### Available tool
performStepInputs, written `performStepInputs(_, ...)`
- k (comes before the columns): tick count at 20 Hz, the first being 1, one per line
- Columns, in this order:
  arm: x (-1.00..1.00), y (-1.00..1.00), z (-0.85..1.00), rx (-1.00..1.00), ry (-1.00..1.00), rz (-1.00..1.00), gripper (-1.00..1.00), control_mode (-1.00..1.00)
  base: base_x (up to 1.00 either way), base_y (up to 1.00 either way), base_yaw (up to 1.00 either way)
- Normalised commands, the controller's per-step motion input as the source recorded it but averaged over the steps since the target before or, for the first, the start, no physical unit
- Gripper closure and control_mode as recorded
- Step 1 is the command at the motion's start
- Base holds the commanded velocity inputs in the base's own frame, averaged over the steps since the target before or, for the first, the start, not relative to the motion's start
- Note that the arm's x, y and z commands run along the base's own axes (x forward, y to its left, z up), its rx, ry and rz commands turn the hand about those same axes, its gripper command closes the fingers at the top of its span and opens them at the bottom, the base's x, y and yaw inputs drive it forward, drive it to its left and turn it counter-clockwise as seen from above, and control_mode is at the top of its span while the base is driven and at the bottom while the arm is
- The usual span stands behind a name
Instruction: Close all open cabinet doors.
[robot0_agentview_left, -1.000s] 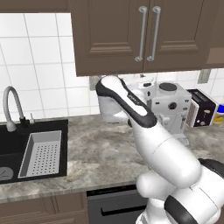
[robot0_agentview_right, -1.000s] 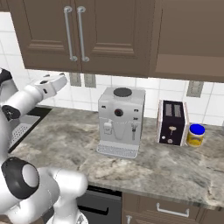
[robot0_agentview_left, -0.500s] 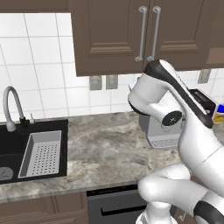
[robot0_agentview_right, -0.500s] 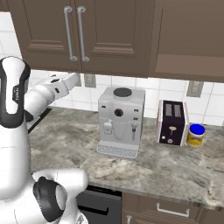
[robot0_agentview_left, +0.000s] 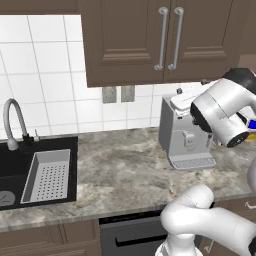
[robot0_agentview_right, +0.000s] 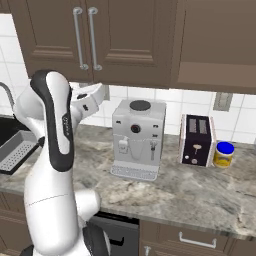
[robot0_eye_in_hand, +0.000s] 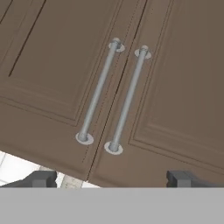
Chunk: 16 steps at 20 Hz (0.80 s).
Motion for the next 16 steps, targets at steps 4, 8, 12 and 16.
performStepInputs(4, -0.61, -0.06, 0.53, 0.0, 0.22, -0.12, -1.0, -1.0, 0.0, 0.0, 0.0)
performStepInputs(8, -0.53, 0.0, 0.53, 0.0, 0.26, -0.14, -1.0, -1.0, 0.0, 0.0, 0.0)
performStepInputs(12, -0.43, 0.0, 0.57, 0.0, 0.27, -0.12, -1.0, -1.0, 0.0, 0.0, 0.0)
performStepInputs(16, -0.35, -0.02, 0.41, 0.0, 0.2, -0.1, -1.0, -1.0, 0.0, 0.0, 0.0)
